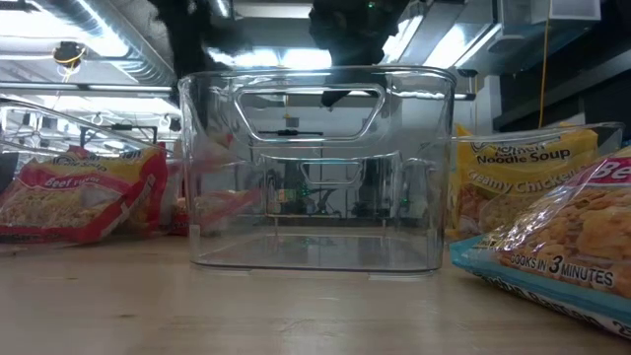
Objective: Sort Maruchan noodles
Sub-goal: Put the red noodle pack into the left transparent bin
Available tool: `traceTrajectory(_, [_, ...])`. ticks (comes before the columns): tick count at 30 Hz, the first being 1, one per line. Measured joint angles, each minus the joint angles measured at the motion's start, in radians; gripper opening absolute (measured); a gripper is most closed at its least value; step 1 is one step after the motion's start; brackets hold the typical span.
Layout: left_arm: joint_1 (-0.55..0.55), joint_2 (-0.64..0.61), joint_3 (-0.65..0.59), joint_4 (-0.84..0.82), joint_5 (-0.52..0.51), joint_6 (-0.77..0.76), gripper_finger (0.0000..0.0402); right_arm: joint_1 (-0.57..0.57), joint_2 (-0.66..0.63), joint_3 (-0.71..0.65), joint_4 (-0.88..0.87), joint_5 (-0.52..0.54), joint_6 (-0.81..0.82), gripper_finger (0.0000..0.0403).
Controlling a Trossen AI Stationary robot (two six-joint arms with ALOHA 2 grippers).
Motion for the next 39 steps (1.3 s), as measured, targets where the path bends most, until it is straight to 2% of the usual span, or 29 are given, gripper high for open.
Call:
traceTrajectory(3, [-0.068,-0.113,0.000,-0.069,-0.041,-0.064,0.0000,0.000,0.000,0.000,0.000,0.000,0.050,0.0014])
traceTrajectory(10, [-0.260,-0.318,0.000,-0.274,-0.039,-0.337,0.0000,0.031,0.008,0.000,0.002,-0.011,0.129,0.0014])
traceTrajectory(14, [-0.398,-0.382,0.000,-0.390,-0.016,-0.491,0.0000,0.072,0.008,0.000,0.009,-0.010,0.156,0.0014])
traceTrajectory(18, [-0.543,-0.402,0.000,-0.422,0.020,-0.632,0.0000,0.121,0.008,0.000,0.024,-0.010,0.155,0.0014])
traceTrajectory(25, [-0.760,-0.393,-0.020,-0.412,0.040,-0.820,0.0000,0.203,0.008,0.000,-0.012,0.048,0.155,0.0014])
traceTrajectory(28, [-0.849,-0.393,-0.081,-0.387,0.045,-0.900,0.0000,0.239,0.008,0.000,-0.050,0.078,0.155,0.0014])
traceTrajectory(31, [-0.937,-0.391,-0.165,-0.262,0.039,-0.987,0.0000,0.273,0.008,0.000,-0.077,0.112,0.155,0.0014])
traceTrajectory(36, [-1.021,-0.391,-0.232,-0.021,-0.111,-1.039,0.0000,0.308,0.008,0.000,-0.077,0.132,0.183,0.0014])
traceTrajectory(39, [-1.030,-0.381,-0.232,0.001,-0.149,-1.048,0.0000,0.317,0.008,0.000,-0.076,0.131,0.209,0.0014])
